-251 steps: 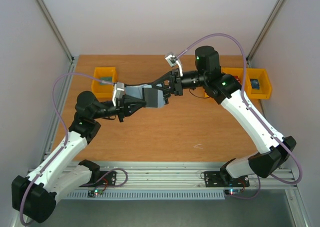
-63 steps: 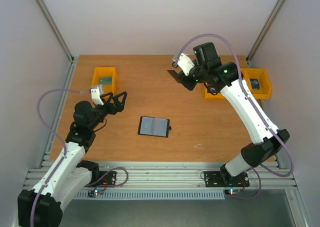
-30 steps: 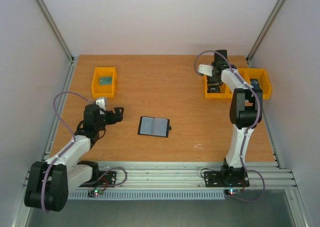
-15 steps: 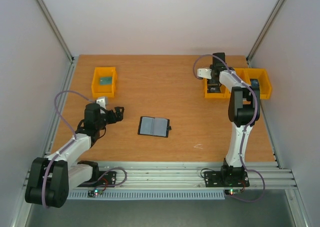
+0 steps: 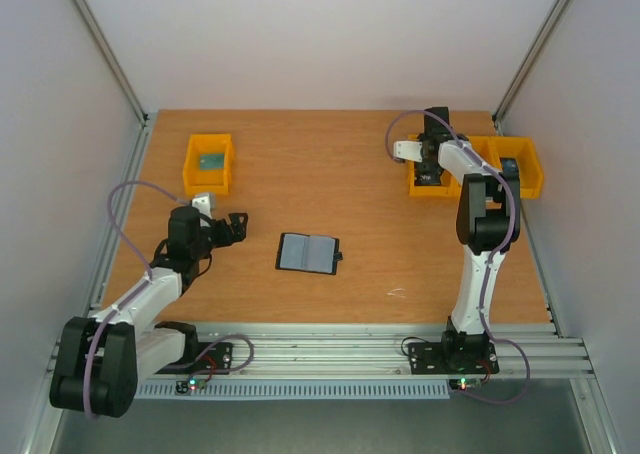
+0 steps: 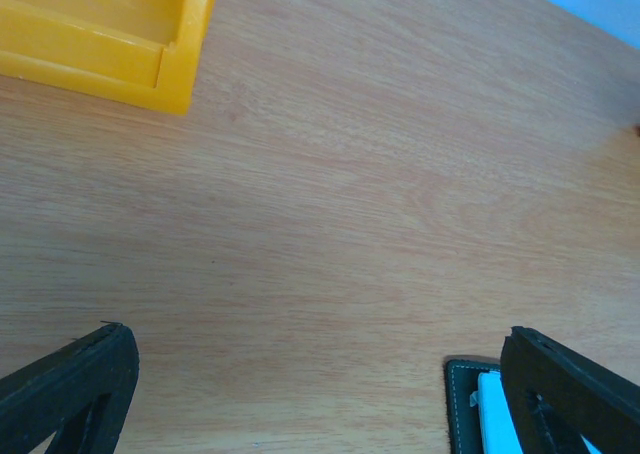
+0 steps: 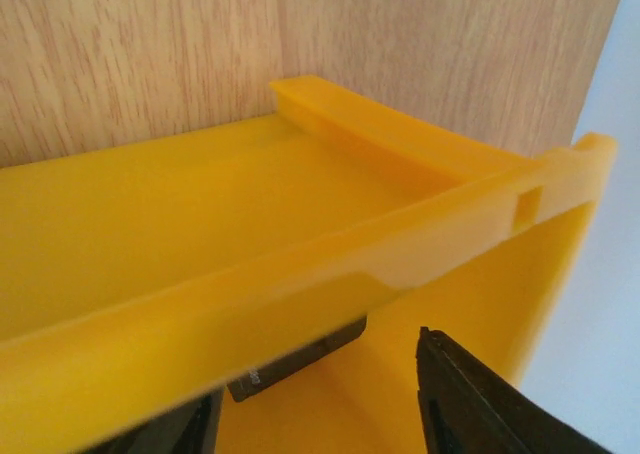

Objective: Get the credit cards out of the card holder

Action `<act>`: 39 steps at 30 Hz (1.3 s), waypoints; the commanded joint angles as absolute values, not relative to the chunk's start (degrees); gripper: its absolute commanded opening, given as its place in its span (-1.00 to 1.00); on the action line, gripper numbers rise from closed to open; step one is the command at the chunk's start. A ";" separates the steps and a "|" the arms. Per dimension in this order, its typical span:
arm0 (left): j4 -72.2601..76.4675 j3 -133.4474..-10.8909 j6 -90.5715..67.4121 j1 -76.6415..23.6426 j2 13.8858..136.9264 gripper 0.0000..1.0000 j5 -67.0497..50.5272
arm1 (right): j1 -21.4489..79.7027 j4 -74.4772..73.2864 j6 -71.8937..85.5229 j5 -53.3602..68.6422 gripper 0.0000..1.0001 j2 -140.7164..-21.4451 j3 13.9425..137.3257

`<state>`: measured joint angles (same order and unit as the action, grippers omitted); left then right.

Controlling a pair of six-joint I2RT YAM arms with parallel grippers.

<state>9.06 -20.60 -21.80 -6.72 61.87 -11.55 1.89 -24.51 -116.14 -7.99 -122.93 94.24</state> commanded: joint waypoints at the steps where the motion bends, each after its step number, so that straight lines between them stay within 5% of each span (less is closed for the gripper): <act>1: 12.75 -21.18 -20.77 -6.33 59.96 0.99 -12.67 | 2.18 -24.78 -112.96 -7.29 0.13 -118.42 96.14; 10: 13.42 -20.86 -17.55 -6.33 56.79 0.99 -19.28 | 3.32 -17.30 -103.27 -10.89 0.37 -110.15 98.81; 17: 12.12 -20.33 -17.63 -6.42 54.96 0.99 -20.96 | 13.99 -27.19 -65.94 -8.27 0.39 -99.47 99.30; 26: 9.32 -21.33 -17.43 -11.00 56.42 0.99 -26.44 | 25.03 -33.19 -13.48 12.41 0.20 -89.29 86.46; 39: 9.78 -20.02 -15.33 -22.26 67.43 0.99 -20.35 | 36.56 -34.47 4.70 20.34 -0.01 -97.90 68.69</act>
